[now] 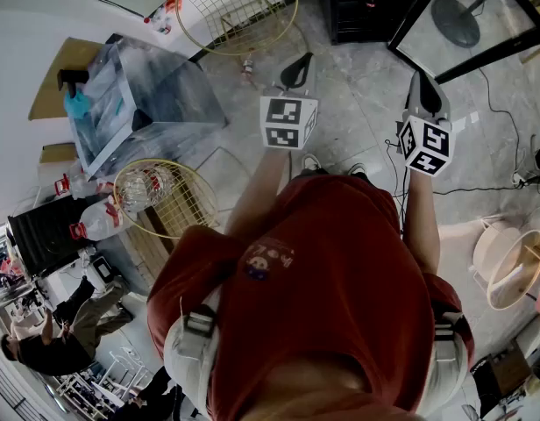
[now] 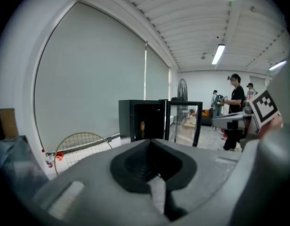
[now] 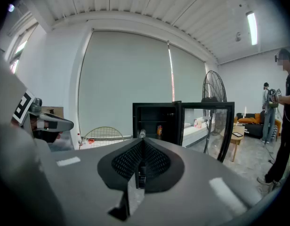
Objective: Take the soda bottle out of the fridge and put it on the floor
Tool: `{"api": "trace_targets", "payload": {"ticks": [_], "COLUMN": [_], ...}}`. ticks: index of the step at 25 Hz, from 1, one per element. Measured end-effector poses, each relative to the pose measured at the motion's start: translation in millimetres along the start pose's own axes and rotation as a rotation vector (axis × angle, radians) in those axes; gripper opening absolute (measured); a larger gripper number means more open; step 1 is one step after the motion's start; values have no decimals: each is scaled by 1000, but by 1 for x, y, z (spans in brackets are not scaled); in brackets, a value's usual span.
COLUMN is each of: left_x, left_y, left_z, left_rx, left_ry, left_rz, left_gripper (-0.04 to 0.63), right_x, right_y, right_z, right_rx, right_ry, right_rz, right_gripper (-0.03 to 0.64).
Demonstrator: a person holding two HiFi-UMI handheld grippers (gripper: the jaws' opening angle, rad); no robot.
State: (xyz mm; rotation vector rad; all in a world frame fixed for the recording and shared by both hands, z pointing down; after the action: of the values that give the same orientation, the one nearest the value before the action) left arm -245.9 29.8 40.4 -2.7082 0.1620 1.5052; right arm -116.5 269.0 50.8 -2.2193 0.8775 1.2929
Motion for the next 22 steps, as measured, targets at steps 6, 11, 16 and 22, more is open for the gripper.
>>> {"api": "trace_targets", "payload": {"ticks": [6,11,16,22], "left_x": [0,-5,-18,-41], "left_y": [7,12,23,47], "left_z": [5,9,15,23], "left_rx": [-1,-13,-11,-15], "left_ry": [-10,-9,-1,24], "left_rz": [-5,-2,8,28], "left_gripper": [0,0,0,0], "right_x": [3,0,-10,-24], "right_y": [8,16,32,62], "right_z": [1,2,-2,-8], "right_rx": [-5,-10,21,29], "right_ry": [3,13,42,65], "right_rz": [8,-5,-17,-38], "right_gripper": [-2,-2,-2,-2]}}
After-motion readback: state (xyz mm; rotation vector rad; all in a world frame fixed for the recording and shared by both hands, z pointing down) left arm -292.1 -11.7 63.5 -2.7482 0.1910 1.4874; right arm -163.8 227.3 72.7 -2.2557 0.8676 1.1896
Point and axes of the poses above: the fingertips, and each gripper's own axes: z backward along the fingers, y to its left, x out of its top, the point moved 9 cm from there along z, backward along the fingers, and after that the axes turned 13 degrees about y, right-handed, at the moved point
